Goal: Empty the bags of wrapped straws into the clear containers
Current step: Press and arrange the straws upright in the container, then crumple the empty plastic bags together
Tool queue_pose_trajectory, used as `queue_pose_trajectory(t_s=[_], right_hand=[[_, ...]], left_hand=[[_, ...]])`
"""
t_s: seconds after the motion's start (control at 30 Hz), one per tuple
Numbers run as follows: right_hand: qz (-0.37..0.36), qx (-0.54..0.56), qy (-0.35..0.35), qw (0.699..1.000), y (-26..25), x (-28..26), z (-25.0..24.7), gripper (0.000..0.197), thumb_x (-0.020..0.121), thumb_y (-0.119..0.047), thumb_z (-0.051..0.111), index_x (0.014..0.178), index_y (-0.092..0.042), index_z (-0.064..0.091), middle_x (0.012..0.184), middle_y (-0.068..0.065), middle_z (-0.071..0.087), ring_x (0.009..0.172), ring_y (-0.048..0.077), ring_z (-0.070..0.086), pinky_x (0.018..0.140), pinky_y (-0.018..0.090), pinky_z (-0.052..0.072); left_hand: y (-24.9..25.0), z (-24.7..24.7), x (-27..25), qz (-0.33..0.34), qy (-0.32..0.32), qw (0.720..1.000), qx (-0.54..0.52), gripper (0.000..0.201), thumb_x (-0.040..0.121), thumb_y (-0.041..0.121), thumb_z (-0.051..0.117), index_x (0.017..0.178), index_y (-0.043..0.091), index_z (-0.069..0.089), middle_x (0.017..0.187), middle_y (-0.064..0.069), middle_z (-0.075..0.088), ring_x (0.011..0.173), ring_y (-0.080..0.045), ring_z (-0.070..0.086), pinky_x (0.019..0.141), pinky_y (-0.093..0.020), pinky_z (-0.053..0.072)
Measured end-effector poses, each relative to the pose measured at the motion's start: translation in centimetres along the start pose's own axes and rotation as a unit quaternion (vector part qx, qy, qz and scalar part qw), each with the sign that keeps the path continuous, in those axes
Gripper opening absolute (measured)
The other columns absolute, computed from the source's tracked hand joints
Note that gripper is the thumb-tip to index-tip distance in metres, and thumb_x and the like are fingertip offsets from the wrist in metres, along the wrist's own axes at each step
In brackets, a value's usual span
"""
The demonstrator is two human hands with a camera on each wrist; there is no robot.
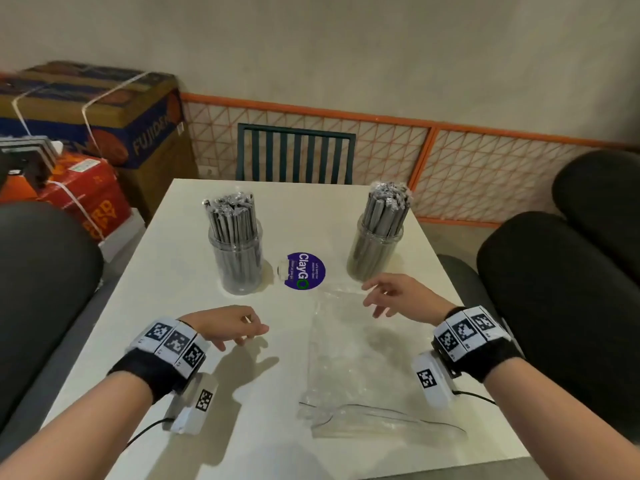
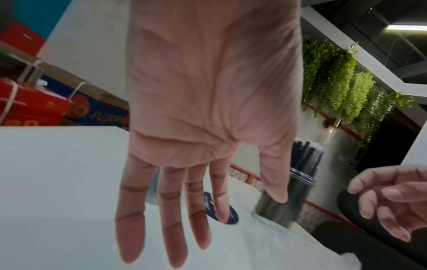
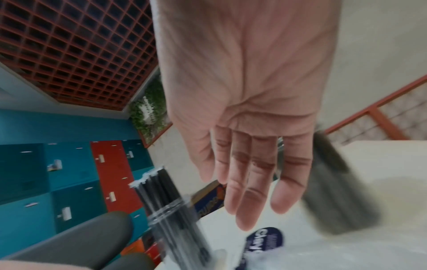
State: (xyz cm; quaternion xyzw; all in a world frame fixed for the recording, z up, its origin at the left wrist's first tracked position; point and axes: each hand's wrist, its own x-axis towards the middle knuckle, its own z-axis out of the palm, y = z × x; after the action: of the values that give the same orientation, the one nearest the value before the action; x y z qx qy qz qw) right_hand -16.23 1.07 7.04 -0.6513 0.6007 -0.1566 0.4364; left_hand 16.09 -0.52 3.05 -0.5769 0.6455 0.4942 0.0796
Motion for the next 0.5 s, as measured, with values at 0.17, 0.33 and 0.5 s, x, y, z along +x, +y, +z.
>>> queue_pose_trajectory(t_s=[0.17,0.33,0.5], right_hand=[[0.15,-0.132,0.094,0.975,9.6,-3.6,-2.4,0.031,0.091,-0.026,0.057,0.118,-0.009,0.056,0.118,0.011,0.059,0.112,0.026,0.056,0.086,0.028,0.041],[0.323,-0.126,0.109,0.932,14.2,-5.6,0.5,0.055,0.096,-0.035,0.046,0.136,0.0,0.034,0.142,0.02,0.042,0.127,0.033,0.046,0.098,0.035,0.04],[0.335,0.044,0.108,0.935,14.8,-4.8,2.4,0.066,0.092,-0.04,0.051,0.14,0.0,0.028,0.144,0.016,0.04,0.128,0.033,0.045,0.097,0.036,0.041]], left_hand=[[3.9,5.9,2.7,-0.046,0.034,0.998,0.032,0.054,0.09,0.052,0.045,0.13,0.016,0.043,0.132,-0.008,0.052,0.103,-0.02,0.054,0.078,-0.03,0.047],[6.6,11.6,5.8,-0.066,0.104,0.992,-0.033,0.077,0.088,0.04,0.056,0.145,0.008,0.015,0.147,-0.017,0.034,0.131,-0.031,0.041,0.107,-0.038,0.036],[8.6,13.5,6.3,-0.108,0.149,0.963,-0.197,0.081,0.084,0.018,0.065,0.144,0.0,0.014,0.139,-0.022,0.04,0.123,-0.037,0.047,0.1,-0.04,0.041]])
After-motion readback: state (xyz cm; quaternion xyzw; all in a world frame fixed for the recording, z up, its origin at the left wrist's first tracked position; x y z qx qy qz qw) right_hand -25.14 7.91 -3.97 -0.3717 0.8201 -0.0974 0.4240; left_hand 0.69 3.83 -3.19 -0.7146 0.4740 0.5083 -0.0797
